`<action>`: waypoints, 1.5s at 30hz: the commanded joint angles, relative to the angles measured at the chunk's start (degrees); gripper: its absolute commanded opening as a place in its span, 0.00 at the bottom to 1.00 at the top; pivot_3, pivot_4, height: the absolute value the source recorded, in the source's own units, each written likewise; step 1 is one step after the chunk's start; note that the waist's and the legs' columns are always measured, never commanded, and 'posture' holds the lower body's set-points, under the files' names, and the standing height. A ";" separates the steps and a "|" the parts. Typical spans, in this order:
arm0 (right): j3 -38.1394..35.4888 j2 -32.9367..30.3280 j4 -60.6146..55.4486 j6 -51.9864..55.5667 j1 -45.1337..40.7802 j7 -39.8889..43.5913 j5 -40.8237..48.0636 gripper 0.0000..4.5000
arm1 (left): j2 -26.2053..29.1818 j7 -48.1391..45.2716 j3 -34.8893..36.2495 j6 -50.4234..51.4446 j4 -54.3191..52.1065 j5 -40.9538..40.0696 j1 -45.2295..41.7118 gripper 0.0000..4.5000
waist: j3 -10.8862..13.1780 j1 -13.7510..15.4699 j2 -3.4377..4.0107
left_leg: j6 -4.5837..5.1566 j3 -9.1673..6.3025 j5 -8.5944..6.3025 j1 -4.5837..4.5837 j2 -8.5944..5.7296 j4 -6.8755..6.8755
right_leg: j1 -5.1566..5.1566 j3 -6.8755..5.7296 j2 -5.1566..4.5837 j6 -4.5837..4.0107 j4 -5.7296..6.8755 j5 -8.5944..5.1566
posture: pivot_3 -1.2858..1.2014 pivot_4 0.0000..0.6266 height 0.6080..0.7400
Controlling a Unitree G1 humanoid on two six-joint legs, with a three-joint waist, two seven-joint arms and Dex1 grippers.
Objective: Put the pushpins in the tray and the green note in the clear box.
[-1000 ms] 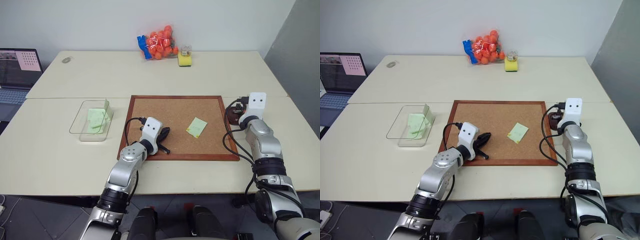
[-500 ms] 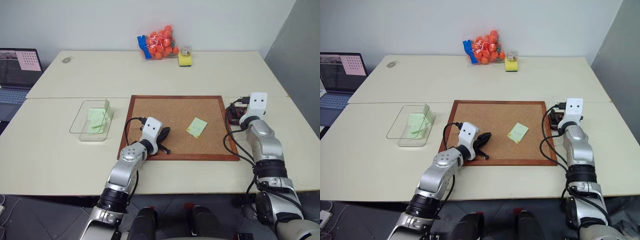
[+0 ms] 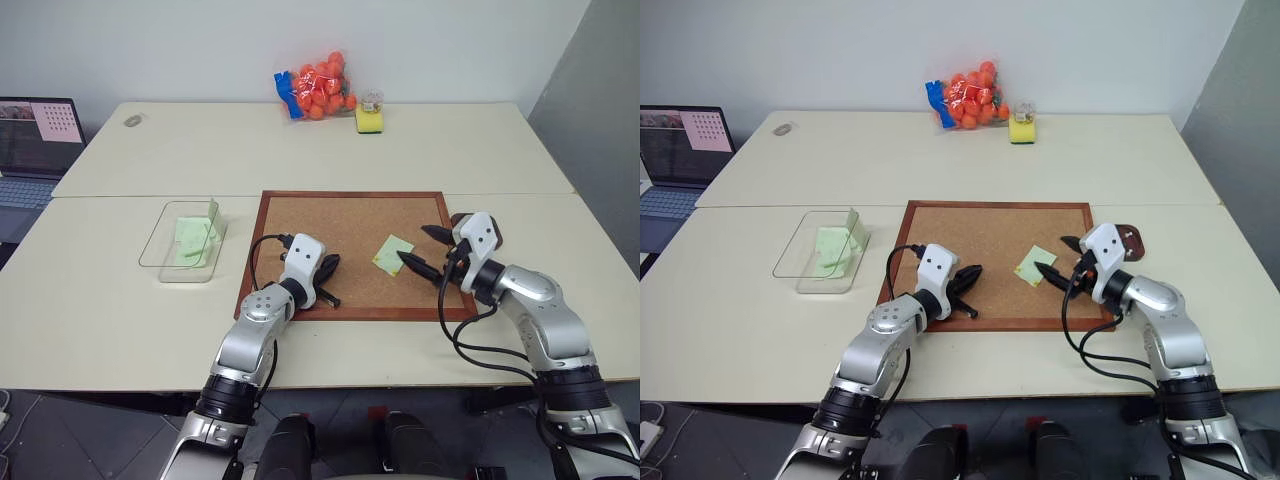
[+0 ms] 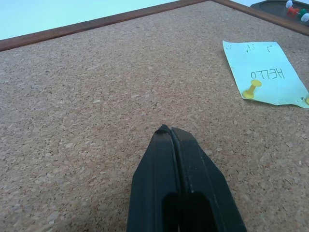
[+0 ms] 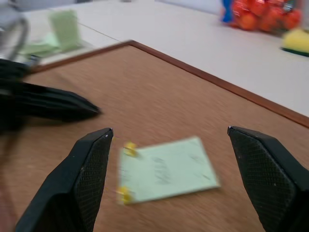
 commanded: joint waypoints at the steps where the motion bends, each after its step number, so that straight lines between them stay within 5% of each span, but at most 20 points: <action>1: 1.92 1.68 0.12 -1.76 0.08 -0.20 -1.02 0.89 | -0.35 -0.17 -0.89 0.66 0.96 0.29 0.41 0.00 | 0.00 0.03 0.00 | 0.00 0.00 0.00 0.00 -0.01 0.00 | 0.00 0.01 -0.01 0.00 0.00 0.00 | 0.52 0.24 1.00; 18: 3.90 1.73 7.62 -4.97 0.97 2.41 -3.37 0.89 | -1.14 0.55 -0.20 1.31 -0.34 -0.08 0.90 0.00 | 0.00 0.26 0.00 | 0.00 0.00 0.00 -0.01 -0.01 -0.01 | -0.01 0.00 -0.01 0.00 -0.01 0.00 | 0.52 0.24 1.00; 38: 3.43 2.33 8.83 -4.96 0.89 2.25 -3.77 0.04 | -1.41 0.33 -0.05 1.61 -0.48 -0.22 0.71 0.00 | 0.00 0.25 0.00 | 0.00 0.01 0.00 0.00 -0.01 -0.01 | -0.01 0.01 -0.01 0.00 -0.01 0.00 | 0.52 0.24 1.00; 45: 3.03 2.42 8.99 -4.98 0.61 2.05 -3.77 0.01 | -1.66 0.35 -0.16 1.58 -0.44 -0.14 0.70 0.00 | 0.00 0.25 0.00 | 0.00 0.01 0.00 0.00 -0.01 -0.01 | -0.01 0.01 -0.01 0.00 -0.01 0.00 | 0.52 0.24 1.00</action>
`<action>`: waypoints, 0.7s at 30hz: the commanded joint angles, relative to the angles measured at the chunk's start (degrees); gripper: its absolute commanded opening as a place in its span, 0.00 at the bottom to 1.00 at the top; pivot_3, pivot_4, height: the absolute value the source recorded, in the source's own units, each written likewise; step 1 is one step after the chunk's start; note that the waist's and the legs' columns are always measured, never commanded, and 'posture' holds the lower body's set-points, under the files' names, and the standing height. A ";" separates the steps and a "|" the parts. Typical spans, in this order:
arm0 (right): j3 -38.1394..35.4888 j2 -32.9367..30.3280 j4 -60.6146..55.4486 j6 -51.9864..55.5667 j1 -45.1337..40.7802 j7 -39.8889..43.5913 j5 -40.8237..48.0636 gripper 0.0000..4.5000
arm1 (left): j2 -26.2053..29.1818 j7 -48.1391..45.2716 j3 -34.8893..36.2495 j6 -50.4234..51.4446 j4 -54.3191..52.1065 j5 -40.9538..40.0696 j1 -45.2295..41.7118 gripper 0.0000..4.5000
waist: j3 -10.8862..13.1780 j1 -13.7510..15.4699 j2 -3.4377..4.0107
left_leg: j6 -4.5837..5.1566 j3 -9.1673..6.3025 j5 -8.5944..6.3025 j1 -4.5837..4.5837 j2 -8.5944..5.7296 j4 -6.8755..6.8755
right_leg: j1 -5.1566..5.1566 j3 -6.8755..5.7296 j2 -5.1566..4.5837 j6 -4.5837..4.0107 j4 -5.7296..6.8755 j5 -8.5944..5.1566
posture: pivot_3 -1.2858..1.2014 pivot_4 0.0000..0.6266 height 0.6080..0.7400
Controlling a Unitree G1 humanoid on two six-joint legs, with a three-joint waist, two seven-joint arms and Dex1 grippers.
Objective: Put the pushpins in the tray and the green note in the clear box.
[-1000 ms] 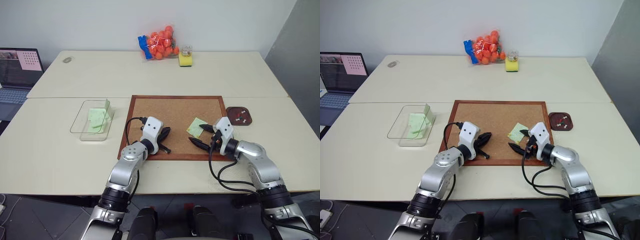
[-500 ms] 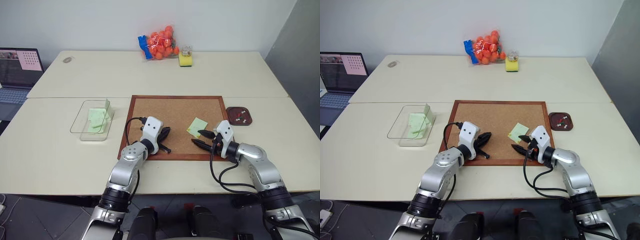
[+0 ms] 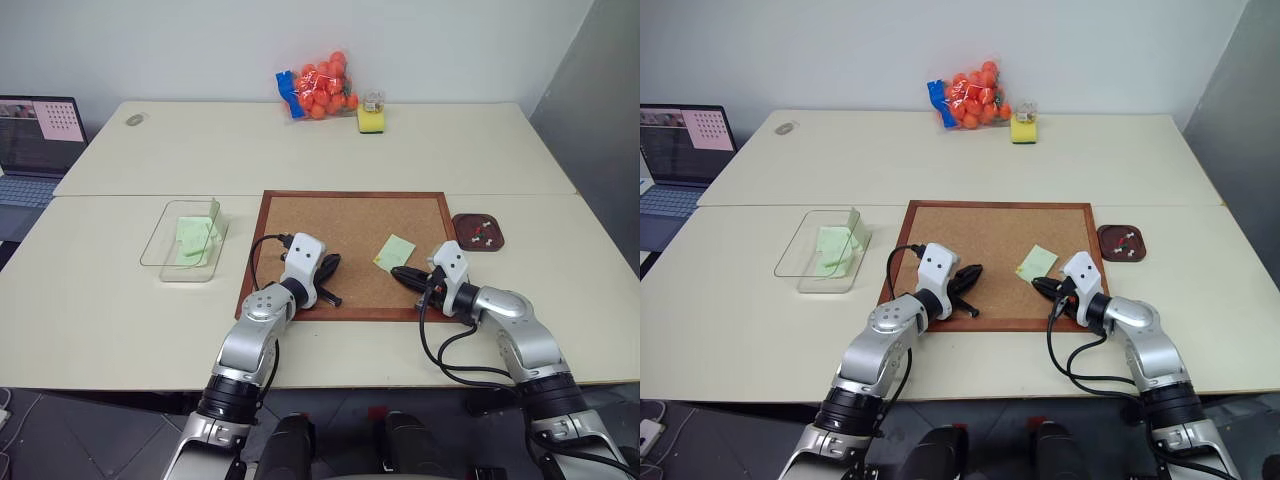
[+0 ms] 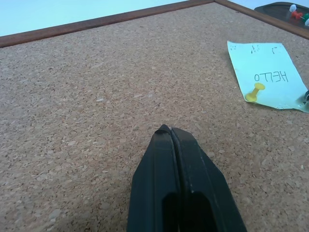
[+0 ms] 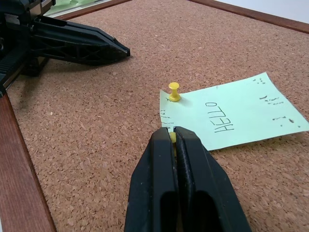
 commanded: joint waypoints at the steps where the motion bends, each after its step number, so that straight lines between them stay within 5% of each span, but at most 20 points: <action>1: -0.61 0.26 -0.65 -0.88 -0.49 0.34 0.46 0.01 | -0.61 0.12 -0.83 0.60 -0.03 -0.07 0.62 0.00 | 0.00 0.00 0.00 | 0.00 0.00 0.00 0.00 0.00 0.00 | 0.00 0.00 0.00 0.00 0.00 0.00 | 0.52 0.24 1.00; 21: -4.92 0.24 -6.16 0.62 -0.60 -1.40 4.79 0.01 | -0.78 -0.18 -1.06 0.36 0.40 0.08 0.45 0.00 | 0.01 0.09 -0.01 | 0.00 0.00 0.00 -0.03 -0.01 0.00 | -0.02 0.00 -0.01 0.00 -0.01 0.00 | 0.52 0.24 1.00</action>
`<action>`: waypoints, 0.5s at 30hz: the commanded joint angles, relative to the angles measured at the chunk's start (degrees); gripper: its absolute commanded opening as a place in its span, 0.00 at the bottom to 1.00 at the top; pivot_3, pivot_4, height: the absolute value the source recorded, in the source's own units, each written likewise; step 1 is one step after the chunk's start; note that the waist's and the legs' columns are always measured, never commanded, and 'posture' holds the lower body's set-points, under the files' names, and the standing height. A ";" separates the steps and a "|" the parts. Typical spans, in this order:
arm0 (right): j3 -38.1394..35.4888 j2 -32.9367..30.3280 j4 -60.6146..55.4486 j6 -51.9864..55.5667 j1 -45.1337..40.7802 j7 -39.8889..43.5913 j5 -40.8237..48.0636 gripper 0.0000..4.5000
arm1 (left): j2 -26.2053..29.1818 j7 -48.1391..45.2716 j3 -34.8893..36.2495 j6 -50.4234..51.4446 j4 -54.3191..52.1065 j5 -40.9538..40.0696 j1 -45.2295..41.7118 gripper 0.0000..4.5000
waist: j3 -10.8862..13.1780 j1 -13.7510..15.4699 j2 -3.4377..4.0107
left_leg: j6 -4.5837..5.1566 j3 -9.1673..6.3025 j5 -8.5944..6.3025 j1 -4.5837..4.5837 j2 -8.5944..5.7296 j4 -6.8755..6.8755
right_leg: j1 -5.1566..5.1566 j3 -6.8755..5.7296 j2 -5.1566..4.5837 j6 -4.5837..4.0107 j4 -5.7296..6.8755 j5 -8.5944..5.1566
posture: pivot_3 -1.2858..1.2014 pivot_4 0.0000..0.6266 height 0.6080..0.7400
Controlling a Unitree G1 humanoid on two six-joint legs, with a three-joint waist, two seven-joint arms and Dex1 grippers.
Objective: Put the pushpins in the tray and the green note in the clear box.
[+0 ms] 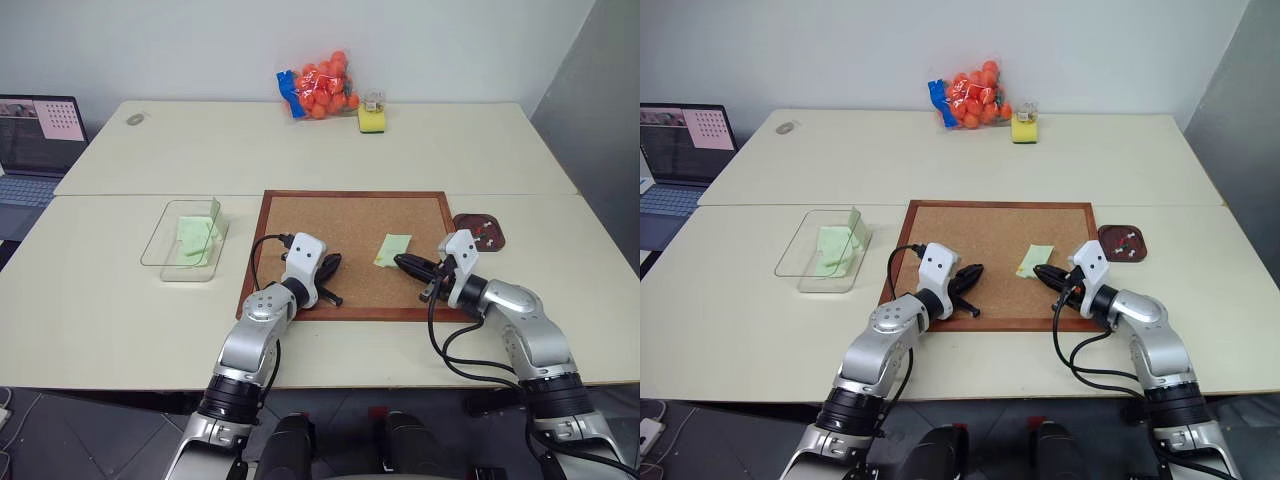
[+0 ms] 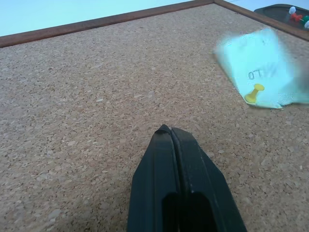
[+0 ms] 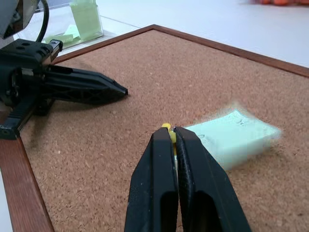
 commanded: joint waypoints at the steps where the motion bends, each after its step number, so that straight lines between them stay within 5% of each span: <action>1: -1.86 -0.06 -2.27 -0.85 -0.61 -0.71 0.91 0.01 | -0.45 -0.19 -1.04 0.50 0.47 0.02 0.40 0.00 | 0.00 0.00 0.00 | 0.00 0.00 0.00 0.00 0.00 0.00 | 0.00 -0.01 0.00 0.00 0.00 0.00 | 0.52 0.24 1.00; 7: -4.66 0.30 -0.63 -1.02 -2.08 -4.75 0.49 0.01 | -0.46 -0.30 -1.05 0.43 0.68 0.01 0.24 0.00 | 0.00 0.00 0.00 | 0.00 0.00 0.00 0.00 0.00 0.00 | 0.00 0.00 0.00 0.00 0.00 0.00 | 0.52 0.24 1.00; 15: -10.64 -0.31 14.65 -4.57 -10.10 -22.94 -7.32 0.01 | -0.73 -0.20 -1.04 0.42 1.03 0.05 -0.15 0.00 | 0.00 0.34 0.00 | 0.00 0.05 0.00 0.00 -0.02 0.01 | -0.01 0.02 -0.02 -0.09 0.01 0.06 | 0.52 0.24 1.00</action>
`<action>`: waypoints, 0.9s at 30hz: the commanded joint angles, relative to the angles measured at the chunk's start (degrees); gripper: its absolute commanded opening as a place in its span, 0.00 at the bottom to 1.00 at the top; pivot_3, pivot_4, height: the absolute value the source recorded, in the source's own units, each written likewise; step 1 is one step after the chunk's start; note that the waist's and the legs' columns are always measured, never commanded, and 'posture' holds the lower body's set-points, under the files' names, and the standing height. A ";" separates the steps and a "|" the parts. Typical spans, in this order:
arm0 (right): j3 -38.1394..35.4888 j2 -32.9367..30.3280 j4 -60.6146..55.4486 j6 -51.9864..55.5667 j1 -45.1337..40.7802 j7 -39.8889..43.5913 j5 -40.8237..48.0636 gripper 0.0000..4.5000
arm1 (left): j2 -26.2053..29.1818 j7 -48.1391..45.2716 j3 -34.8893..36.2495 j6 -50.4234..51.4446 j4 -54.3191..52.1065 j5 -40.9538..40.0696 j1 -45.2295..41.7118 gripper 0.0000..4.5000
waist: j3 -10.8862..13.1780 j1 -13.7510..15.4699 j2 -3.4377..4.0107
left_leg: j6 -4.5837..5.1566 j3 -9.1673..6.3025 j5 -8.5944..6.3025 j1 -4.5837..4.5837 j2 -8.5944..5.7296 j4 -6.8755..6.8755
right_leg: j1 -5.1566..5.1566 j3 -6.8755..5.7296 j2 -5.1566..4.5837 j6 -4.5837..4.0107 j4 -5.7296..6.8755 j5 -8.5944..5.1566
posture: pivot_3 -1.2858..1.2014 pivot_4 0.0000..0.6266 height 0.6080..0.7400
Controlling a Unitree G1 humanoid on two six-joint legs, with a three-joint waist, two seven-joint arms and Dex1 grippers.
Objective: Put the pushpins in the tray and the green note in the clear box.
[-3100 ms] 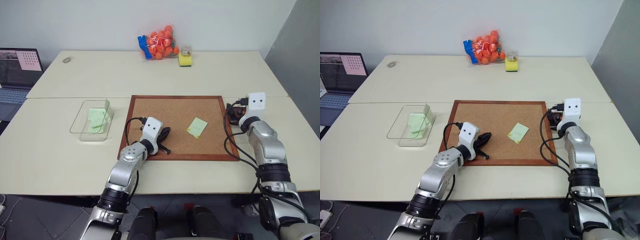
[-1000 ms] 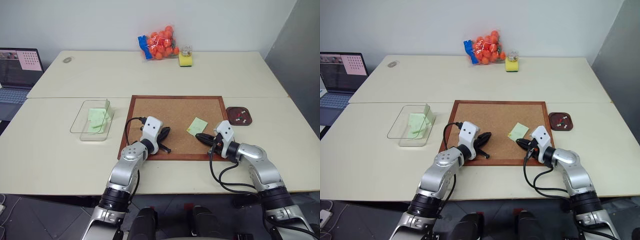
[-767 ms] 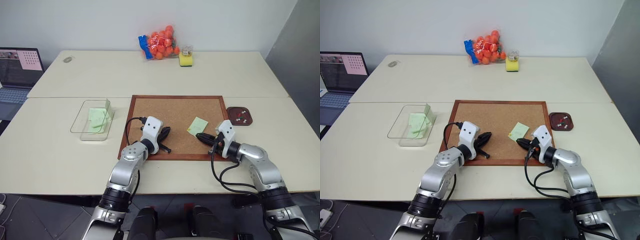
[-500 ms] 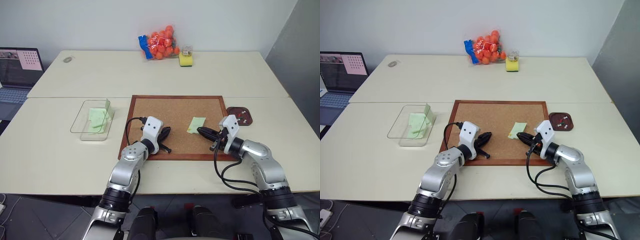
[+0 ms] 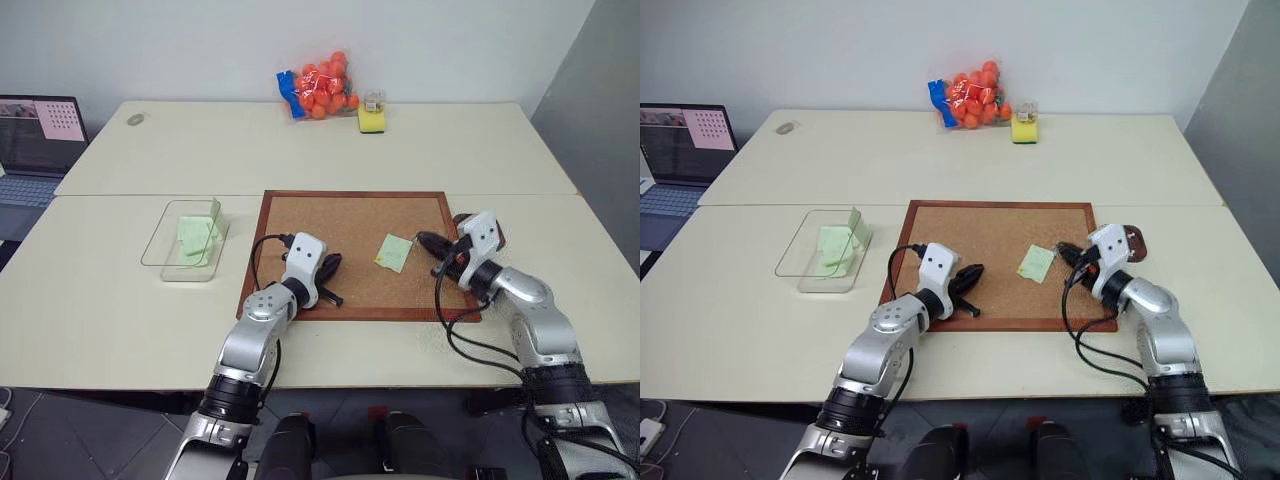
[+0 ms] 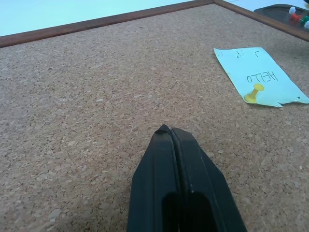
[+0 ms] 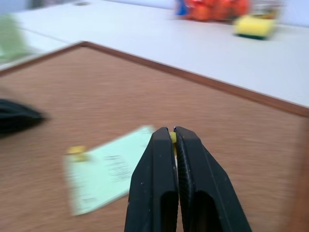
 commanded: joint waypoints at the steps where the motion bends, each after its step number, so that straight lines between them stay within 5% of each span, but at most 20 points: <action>1: -4.39 -0.97 6.78 -2.22 -4.80 -9.81 -3.73 0.01 | -0.53 -0.13 -1.02 0.45 0.74 0.05 0.12 0.00 | 0.00 0.15 0.00 | 0.00 0.00 0.00 0.00 0.01 -0.01 | 0.00 0.01 0.00 -0.01 0.00 0.00 | 0.52 0.24 1.00; 11: -5.41 -2.04 16.87 -3.95 -9.70 -13.77 -6.15 0.01 | -0.61 0.02 -0.90 0.47 0.71 0.06 0.11 0.00 | 0.00 0.17 0.00 | 0.00 0.08 0.00 0.00 0.01 -0.01 | -0.01 0.07 0.00 -0.10 0.01 0.06 | 0.52 0.24 1.00; 27: -6.46 -2.23 20.08 -5.84 -10.27 -15.35 -6.88 0.73 | -0.48 0.02 -0.79 0.53 0.59 0.05 0.06 0.00 | 0.00 0.16 0.00 | 0.00 0.09 0.00 0.01 0.01 -0.01 | -0.01 0.08 0.00 -0.10 0.02 0.06 | 0.52 0.24 1.00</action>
